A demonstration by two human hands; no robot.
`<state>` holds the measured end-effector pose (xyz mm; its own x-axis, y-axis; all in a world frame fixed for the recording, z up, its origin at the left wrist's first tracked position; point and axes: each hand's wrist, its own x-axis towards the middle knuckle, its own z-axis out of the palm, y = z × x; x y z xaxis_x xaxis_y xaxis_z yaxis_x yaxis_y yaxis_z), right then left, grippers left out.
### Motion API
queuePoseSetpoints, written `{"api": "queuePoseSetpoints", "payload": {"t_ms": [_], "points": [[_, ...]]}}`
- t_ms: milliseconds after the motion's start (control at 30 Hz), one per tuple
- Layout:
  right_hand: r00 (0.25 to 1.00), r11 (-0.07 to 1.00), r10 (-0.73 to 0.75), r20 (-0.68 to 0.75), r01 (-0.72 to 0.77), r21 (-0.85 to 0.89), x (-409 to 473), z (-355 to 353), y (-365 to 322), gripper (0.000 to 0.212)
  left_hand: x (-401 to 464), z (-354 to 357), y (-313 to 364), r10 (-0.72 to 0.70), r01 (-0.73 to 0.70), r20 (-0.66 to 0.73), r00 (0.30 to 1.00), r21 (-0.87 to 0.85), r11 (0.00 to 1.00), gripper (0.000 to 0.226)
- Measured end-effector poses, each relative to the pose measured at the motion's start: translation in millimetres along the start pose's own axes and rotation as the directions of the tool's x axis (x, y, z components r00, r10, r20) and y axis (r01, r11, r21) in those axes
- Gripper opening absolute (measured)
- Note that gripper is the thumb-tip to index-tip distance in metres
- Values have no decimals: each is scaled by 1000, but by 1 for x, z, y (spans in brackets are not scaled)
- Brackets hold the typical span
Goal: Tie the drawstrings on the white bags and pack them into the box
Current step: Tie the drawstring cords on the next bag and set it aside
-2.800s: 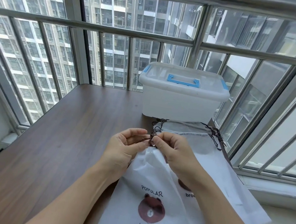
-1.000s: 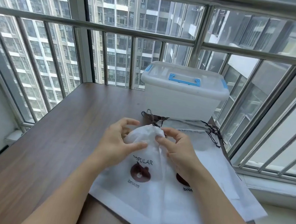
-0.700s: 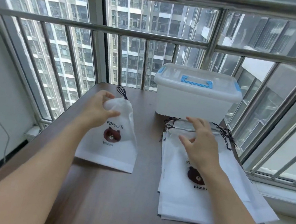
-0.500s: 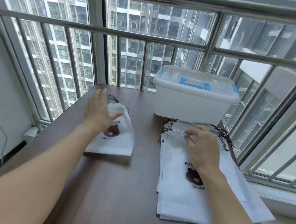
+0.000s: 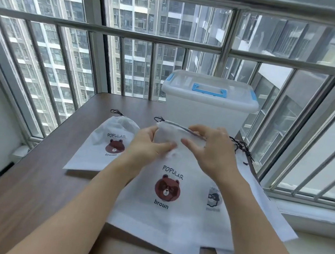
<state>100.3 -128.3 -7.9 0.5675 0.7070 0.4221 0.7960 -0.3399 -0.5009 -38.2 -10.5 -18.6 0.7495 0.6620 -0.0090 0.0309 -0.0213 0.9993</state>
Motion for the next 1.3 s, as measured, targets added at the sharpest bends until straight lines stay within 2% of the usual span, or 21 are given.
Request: {"api": "queuePoseSetpoints", "payload": {"t_ms": [33,67,100,133,167,200,233,300,367,433,500,567,633,733,833,1000,1167,1233,1300], "points": [[997,990,49,62,-40,-134,3,-4,5,29,1,-7,1,-35,34,-14,999,-76,997,27],[989,979,104,108,-83,-184,5,-9,10,29,4,-15,-1,-55,52,-20,998,-112,992,29],[978,986,143,151,-128,-107,7,-11,17,32,5,-23,-4,-70,67,-18,997,-130,989,31],[968,978,158,196,-180,105,8,-11,22,38,6,-28,-8,-82,79,-16,997,-137,987,33],[954,903,176,243,-255,346,8,-8,25,40,5,-31,-11,-99,97,-11,995,-148,984,35],[937,793,200,285,-326,514,7,-2,24,40,3,-34,-14,-114,113,1,993,-153,982,36],[917,697,237,319,-390,602,6,5,24,42,1,-35,-17,-129,128,5,992,-150,980,36],[884,620,296,362,-466,631,4,17,28,50,-2,-36,-18,-117,116,-7,993,-109,987,33],[877,649,291,383,-475,594,5,23,32,62,-1,-37,-17,-123,119,-62,990,-68,991,37],[873,643,304,381,-483,594,7,22,33,53,4,-38,-20,-186,174,-139,973,-94,980,52],[872,616,299,387,-487,620,6,19,37,43,7,-38,-25,-203,169,-155,967,-204,964,57],[870,586,293,396,-491,645,2,17,44,38,13,-40,-30,-185,107,-191,964,-357,928,53],[857,537,301,418,-515,668,-4,14,48,33,20,-42,-34,-174,32,-226,958,-520,854,49],[832,427,359,422,-549,719,-8,7,47,36,27,-49,-37,-144,-52,-232,962,-674,737,41],[795,235,448,410,-547,804,-4,7,49,47,23,-57,-38,-166,-48,-162,973,-841,539,39],[749,-241,452,486,-422,874,-3,9,55,53,20,-64,-39,-105,-82,-121,987,-946,314,38],[808,-495,317,497,-306,813,-6,4,50,54,25,-59,-40,-112,-122,-153,982,-963,240,42],[817,-552,297,493,-274,787,-6,3,48,56,26,-61,-40,-110,-103,-125,986,-978,182,34],[811,-580,304,500,-259,773,-4,4,49,55,27,-65,-40,-100,-99,-117,988,-980,172,27]]}}
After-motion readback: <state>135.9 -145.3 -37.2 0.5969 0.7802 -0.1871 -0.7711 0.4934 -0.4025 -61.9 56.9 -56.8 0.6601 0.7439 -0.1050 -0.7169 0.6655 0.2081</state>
